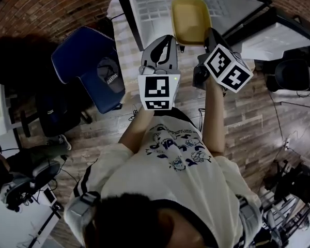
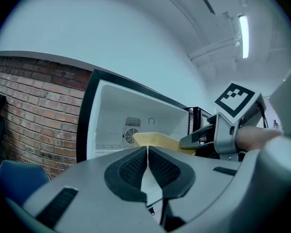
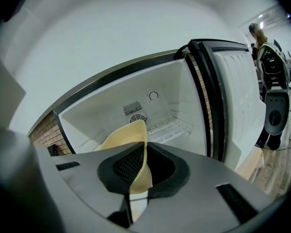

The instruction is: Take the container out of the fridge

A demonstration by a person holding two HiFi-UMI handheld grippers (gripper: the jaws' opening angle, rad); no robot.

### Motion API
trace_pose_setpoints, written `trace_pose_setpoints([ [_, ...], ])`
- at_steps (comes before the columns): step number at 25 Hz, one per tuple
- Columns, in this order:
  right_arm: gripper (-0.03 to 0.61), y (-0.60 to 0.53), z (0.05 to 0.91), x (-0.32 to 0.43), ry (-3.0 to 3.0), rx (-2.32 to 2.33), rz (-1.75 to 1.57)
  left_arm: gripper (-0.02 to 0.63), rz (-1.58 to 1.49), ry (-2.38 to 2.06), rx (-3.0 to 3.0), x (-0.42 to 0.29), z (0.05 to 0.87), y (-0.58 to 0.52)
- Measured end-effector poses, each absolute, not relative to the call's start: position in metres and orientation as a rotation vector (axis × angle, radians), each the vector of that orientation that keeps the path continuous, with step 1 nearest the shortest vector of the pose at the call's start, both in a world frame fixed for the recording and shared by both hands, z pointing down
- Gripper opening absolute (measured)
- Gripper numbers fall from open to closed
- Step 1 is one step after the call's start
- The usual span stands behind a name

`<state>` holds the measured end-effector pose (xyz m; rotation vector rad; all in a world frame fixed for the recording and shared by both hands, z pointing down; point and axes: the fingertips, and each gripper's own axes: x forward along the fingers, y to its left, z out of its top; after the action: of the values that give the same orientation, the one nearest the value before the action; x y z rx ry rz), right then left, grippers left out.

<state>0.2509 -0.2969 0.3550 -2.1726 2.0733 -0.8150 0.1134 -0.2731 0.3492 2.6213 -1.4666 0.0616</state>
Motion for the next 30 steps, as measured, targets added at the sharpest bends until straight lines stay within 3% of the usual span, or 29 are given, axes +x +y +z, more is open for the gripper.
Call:
trace_pose_setpoints([
  [30,0.043,-0.217,0.381,0.341,1.740,-2.361,-0.858,0.023,0.097,-1.232,2.724,0.191,0.355,-0.274],
])
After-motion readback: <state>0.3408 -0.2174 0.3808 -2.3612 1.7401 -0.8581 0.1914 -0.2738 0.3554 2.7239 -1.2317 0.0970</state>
